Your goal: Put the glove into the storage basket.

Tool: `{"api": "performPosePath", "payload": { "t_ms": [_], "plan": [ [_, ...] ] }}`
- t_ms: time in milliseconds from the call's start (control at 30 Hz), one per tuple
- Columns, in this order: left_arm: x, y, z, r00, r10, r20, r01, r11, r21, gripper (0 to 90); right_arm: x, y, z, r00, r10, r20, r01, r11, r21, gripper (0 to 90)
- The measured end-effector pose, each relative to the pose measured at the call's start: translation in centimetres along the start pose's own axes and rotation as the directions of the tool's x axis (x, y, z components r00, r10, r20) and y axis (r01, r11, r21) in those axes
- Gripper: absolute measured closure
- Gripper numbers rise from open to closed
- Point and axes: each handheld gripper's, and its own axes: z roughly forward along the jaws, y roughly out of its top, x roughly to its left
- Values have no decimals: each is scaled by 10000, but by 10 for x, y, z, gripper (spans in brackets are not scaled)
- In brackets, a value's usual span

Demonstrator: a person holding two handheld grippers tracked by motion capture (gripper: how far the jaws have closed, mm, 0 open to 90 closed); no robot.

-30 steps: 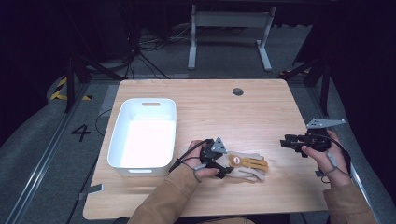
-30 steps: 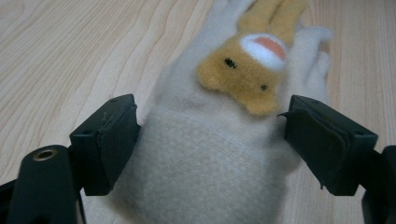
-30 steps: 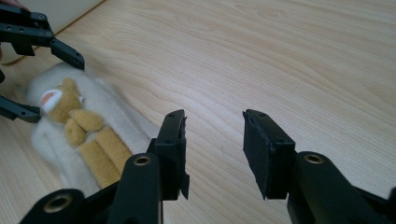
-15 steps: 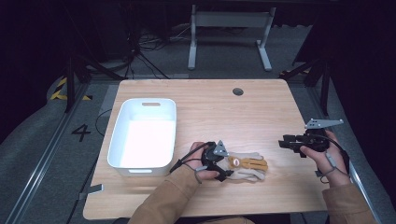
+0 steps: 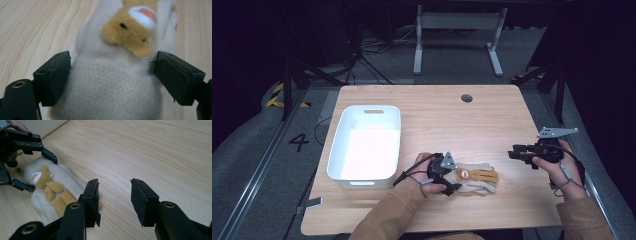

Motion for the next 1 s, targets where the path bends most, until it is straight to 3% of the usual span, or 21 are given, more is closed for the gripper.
{"api": "performPosePath", "payload": {
  "t_ms": [133, 333, 500, 833, 867, 1000],
  "plan": [
    [0, -1, 5, 9999, 137, 63, -137, 9999, -23, 140, -1, -1, 0, 10000, 26, 22, -26, 10000, -16, 591],
    [1, 0, 9, 9998, -47, 203, 44, 9999, 121, 138, 0, 0, 1, 10000, -37, -32, 37, 10000, 11, 590],
    [4, -3, 11, 9980, -407, 479, 409, 9992, -42, 135, -1, 0, 2, 10000, -34, -33, 34, 10000, -4, 589],
    [-1, -1, 12, 9986, -416, 329, 416, 9991, 27, 166, 1, 1, 3, 10000, -28, -56, 27, 10000, -45, 579],
    [-2, -1, 11, 9986, -431, 320, 430, 9991, 34, 183, 1, 1, 3, 10000, -14, -68, 14, 10000, -42, 578],
    [-8, 1, 7, 9979, -484, 434, 476, 9987, 205, 412, 2, 1, 4, 10000, -38, -68, 38, 10000, -23, 578]
  ]
}}
